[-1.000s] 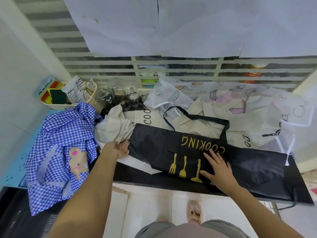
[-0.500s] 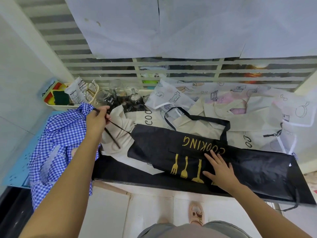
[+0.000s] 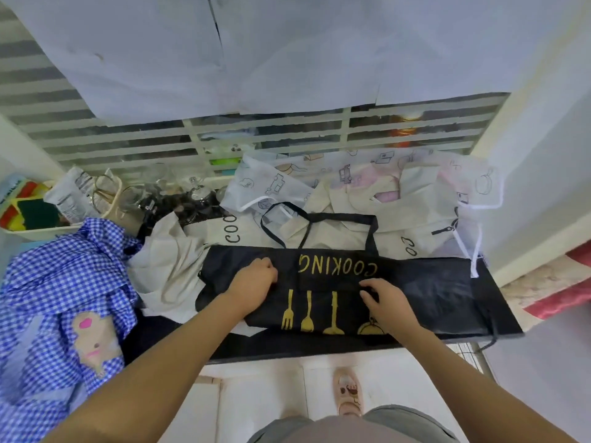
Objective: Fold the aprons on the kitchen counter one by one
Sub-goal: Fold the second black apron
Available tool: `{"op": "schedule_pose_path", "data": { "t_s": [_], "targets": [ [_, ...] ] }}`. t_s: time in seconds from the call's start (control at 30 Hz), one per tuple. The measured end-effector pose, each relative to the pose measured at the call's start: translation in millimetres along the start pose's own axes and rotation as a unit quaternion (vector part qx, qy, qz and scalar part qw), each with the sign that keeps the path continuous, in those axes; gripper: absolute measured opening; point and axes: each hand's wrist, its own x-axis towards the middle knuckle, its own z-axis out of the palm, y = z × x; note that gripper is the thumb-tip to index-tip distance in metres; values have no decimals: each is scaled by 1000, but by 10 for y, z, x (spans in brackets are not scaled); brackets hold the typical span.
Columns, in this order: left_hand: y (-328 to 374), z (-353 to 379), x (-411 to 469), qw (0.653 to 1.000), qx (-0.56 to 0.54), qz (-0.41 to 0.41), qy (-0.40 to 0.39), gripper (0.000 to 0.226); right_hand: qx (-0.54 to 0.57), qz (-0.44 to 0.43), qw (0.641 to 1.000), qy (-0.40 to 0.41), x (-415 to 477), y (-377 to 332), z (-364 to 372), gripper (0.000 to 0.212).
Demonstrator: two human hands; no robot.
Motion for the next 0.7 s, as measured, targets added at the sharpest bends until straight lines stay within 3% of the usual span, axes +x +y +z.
{"op": "schedule_pose_path", "data": {
  "t_s": [0.07, 0.17, 0.27, 0.33, 0.4, 0.5, 0.57, 0.7],
  "targets": [
    [60, 169, 30, 999, 25, 0, -30, 43, 11, 21, 999, 46, -110, 140, -68, 27],
    [193, 269, 102, 1000, 22, 0, -14, 52, 34, 65, 991, 113, -248, 416, -172, 23],
    [398, 281, 256, 988, -143, -62, -8, 59, 56, 118, 970, 206, -400, 691, -275, 22],
    [555, 233, 393, 948, -291, -125, 13, 63, 84, 189, 940, 272, -518, 840, -365, 27],
    [687, 179, 501, 918, -363, -150, 45, 58, 131, 254, 897, 338, -646, 996, -444, 30],
    [894, 124, 549, 928, -356, -80, 73, 47, 196, 277, 846, 412, -836, 1204, -493, 21],
    [982, 134, 545, 943, -320, -12, 91, 40, 220, 307, 835, 400, -907, 1310, -465, 24],
    [995, 338, 531, 971, -153, 149, 109, 28, 282, 449, 803, 273, -881, 1522, -469, 72]
  ]
}}
